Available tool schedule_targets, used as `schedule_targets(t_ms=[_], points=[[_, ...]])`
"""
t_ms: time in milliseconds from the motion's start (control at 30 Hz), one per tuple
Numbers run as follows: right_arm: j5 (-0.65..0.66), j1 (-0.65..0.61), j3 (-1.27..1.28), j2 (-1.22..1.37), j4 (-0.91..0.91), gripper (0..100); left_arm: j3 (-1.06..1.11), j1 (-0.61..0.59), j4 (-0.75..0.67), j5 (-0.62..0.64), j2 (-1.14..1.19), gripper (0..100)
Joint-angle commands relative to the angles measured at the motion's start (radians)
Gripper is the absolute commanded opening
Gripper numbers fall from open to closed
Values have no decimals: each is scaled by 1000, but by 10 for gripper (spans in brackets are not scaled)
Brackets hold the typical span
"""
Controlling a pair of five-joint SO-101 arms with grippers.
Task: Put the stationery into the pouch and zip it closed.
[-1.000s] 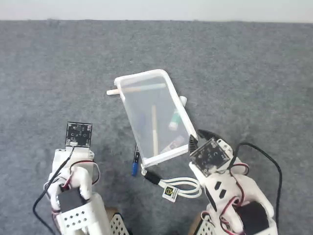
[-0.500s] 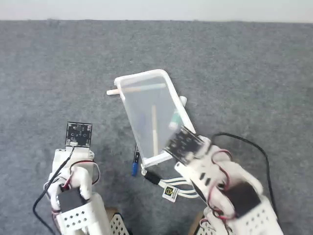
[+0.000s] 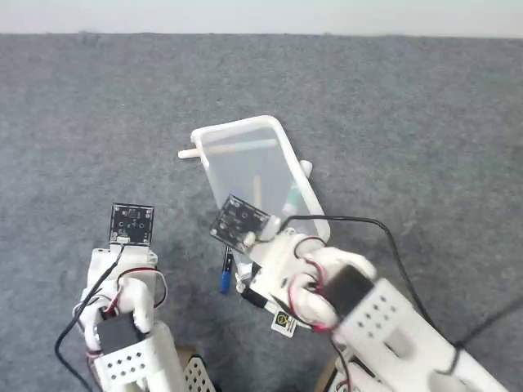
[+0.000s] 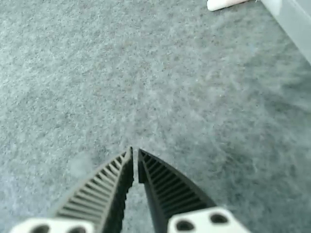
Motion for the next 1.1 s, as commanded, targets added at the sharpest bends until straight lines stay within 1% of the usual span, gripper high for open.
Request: schedule_targets(t_ms=[0, 133, 200, 300, 367, 533, 667, 867, 1000, 1067], points=[[-32, -18, -57, 104, -58, 81, -13, -11, -17, 15, -18, 13], [-80, -18, -57, 185, -102, 83, -13, -92, -63, 20, -18, 13], [-115, -18, -57, 211, -119, 103, -13, -118, -69, 21, -18, 13], [-155, -19, -57, 240, -120, 143, -13, -118, -68, 21, -18, 13], [-160, -31, -57, 257, -117, 138, -13, -118, -68, 21, -18, 13], [-164, -114, -52, 329, -127, 134, -13, -120, -68, 21, -18, 13], [-164, -108, -54, 414, -162, 134, -13, -121, -68, 21, -18, 13], [-164, -105, -58, 476, -162, 134, -13, -121, -68, 21, -18, 13], [-164, -113, -58, 472, -119, 134, -13, -121, -66, 21, -18, 13], [-164, -145, -60, 450, -90, 134, -13, -121, -66, 21, -18, 13]])
